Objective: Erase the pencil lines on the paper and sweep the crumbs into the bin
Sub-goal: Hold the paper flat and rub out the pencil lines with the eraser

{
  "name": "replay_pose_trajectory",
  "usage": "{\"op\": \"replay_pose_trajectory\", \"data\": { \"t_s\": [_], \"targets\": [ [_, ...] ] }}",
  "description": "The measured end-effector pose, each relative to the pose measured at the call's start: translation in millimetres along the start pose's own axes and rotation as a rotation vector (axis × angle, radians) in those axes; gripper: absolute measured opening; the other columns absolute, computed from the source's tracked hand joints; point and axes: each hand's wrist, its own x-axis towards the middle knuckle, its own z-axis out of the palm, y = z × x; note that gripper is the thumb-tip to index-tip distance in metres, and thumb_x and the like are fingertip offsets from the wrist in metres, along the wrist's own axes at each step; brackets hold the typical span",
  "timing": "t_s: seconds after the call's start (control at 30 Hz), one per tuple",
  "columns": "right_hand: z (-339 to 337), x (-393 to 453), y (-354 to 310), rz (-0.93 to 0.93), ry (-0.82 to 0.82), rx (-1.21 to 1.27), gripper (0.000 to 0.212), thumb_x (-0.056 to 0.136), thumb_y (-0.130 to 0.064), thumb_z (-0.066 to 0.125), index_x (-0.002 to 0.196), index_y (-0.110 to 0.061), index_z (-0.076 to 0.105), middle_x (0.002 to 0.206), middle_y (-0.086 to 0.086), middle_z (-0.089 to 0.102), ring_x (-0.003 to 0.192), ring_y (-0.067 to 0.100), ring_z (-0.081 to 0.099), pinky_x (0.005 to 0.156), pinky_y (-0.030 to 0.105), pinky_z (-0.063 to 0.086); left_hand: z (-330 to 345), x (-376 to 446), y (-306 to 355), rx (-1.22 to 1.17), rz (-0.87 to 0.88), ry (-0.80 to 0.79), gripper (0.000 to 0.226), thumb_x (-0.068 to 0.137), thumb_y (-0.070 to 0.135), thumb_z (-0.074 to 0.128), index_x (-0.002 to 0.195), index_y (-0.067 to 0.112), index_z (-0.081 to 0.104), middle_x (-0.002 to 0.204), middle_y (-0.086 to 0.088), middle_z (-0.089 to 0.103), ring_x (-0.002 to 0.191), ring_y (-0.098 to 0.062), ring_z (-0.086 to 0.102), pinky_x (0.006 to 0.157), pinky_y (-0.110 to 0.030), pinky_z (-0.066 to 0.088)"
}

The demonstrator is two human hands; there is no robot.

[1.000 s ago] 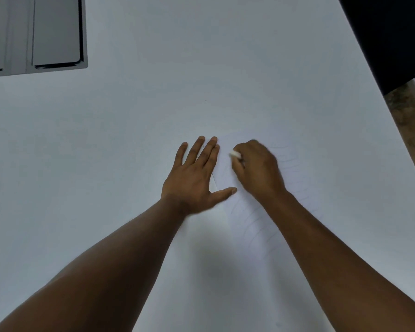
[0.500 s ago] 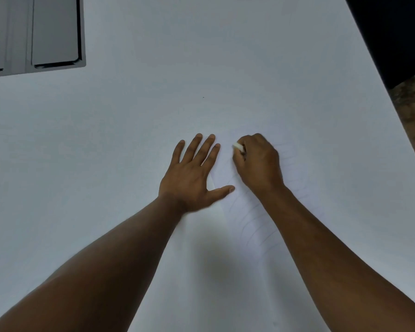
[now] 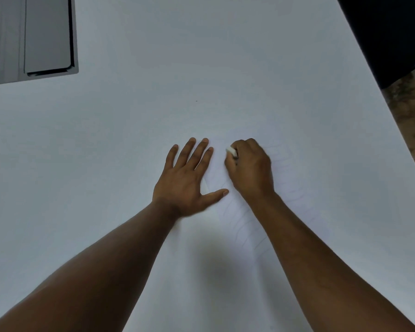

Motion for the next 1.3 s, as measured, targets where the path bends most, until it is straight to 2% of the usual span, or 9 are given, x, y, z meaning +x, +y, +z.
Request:
{"op": "replay_pose_trajectory", "data": {
  "t_s": [0.17, 0.4, 0.57, 0.7, 0.8, 0.97, 1.03, 1.17, 1.3],
  "targets": [
    [-16.6, 11.6, 30.1, 0.186, 0.096, -0.010, 0.012, 0.086, -0.014, 0.063, 0.076, -0.008, 0.060, 0.077, 0.008, 0.059, 0.065, 0.023, 0.054, 0.057, 0.030, 0.044, -2.2, 0.2, 1.5, -0.003, -0.006, -0.021, 0.101, 0.091, 0.086, 0.024, 0.165, 0.019, 0.014, 0.174, 0.002, 0.003, 0.160, -0.019, -0.008, 0.128, -0.053, 0.002],
    [2.5, -9.3, -3.6, -0.017, 0.008, 0.025, 0.009, 0.088, -0.016, 0.064, 0.082, -0.009, 0.063, 0.076, 0.006, 0.057, 0.068, 0.021, 0.053, 0.057, 0.031, 0.045, -0.6, -0.1, 1.0, -0.001, 0.006, 0.015, 0.100, 0.092, 0.085, 0.026, 0.165, 0.017, 0.019, 0.174, 0.000, 0.008, 0.160, -0.021, -0.003, 0.128, -0.054, 0.005],
    [-11.0, 10.2, 19.1, 0.143, 0.095, -0.015, 0.013, 0.087, -0.014, 0.062, 0.076, -0.008, 0.060, 0.077, 0.008, 0.058, 0.066, 0.024, 0.054, 0.057, 0.033, 0.046, -2.5, 0.6, 1.4, -0.005, -0.003, -0.014, 0.101, 0.091, 0.085, 0.026, 0.165, 0.018, 0.016, 0.174, 0.001, 0.005, 0.160, -0.020, -0.006, 0.128, -0.053, 0.003],
    [-7.9, -1.7, -1.9, -0.054, -0.020, 0.026, 0.009, 0.088, -0.016, 0.062, 0.085, -0.008, 0.065, 0.081, 0.007, 0.059, 0.072, 0.023, 0.056, 0.060, 0.032, 0.046, -2.0, 0.4, 0.4, -0.003, -0.006, -0.012, 0.103, 0.091, 0.085, 0.024, 0.165, 0.014, 0.016, 0.174, 0.000, 0.005, 0.160, -0.020, -0.006, 0.128, -0.053, 0.002],
    [-1.6, -20.5, -13.4, -0.227, -0.140, 0.010, 0.018, 0.092, -0.021, 0.055, 0.093, -0.008, 0.067, 0.084, 0.006, 0.059, 0.073, 0.023, 0.056, 0.058, 0.035, 0.049, -0.8, 0.2, -0.3, -0.011, 0.005, -0.015, 0.103, 0.091, 0.084, 0.024, 0.165, 0.012, 0.016, 0.174, -0.001, 0.004, 0.160, -0.020, -0.006, 0.129, -0.051, 0.000],
    [-13.3, 10.6, 17.6, -0.033, 0.006, -0.027, 0.010, 0.090, -0.017, 0.062, 0.085, -0.009, 0.066, 0.082, 0.008, 0.058, 0.072, 0.026, 0.056, 0.059, 0.034, 0.048, -3.1, 0.8, 2.3, 0.003, -0.011, -0.039, 0.106, 0.091, 0.086, 0.026, 0.165, 0.012, 0.011, 0.174, 0.001, 0.000, 0.160, -0.019, -0.010, 0.128, -0.051, -0.003],
    [-14.2, 13.8, 16.9, -0.080, -0.048, 0.003, 0.010, 0.091, -0.018, 0.061, 0.089, -0.010, 0.067, 0.084, 0.006, 0.059, 0.075, 0.025, 0.057, 0.062, 0.035, 0.049, -3.0, 0.6, 1.8, 0.002, -0.010, -0.030, 0.106, 0.091, 0.086, 0.027, 0.165, 0.011, 0.012, 0.174, 0.000, 0.000, 0.160, -0.019, -0.009, 0.128, -0.051, -0.002],
    [-8.5, -11.0, -7.5, -0.344, -0.259, 0.045, 0.021, 0.095, -0.023, 0.054, 0.102, -0.011, 0.069, 0.091, 0.005, 0.061, 0.081, 0.023, 0.057, 0.063, 0.038, 0.051, -1.3, -0.1, 0.1, -0.016, 0.005, -0.012, 0.106, 0.091, 0.085, 0.028, 0.165, 0.010, 0.015, 0.174, -0.005, 0.003, 0.160, -0.021, -0.003, 0.128, -0.053, 0.004],
    [-5.2, 10.3, 3.0, -0.277, -0.130, -0.051, 0.018, 0.095, -0.023, 0.057, 0.100, -0.010, 0.069, 0.090, 0.006, 0.061, 0.078, 0.024, 0.057, 0.060, 0.038, 0.052, -3.4, 0.4, 1.5, 0.000, -0.005, -0.045, 0.108, 0.090, 0.087, 0.024, 0.165, 0.010, 0.010, 0.174, -0.004, -0.002, 0.160, -0.019, -0.009, 0.128, -0.050, -0.002]
  ]
}}
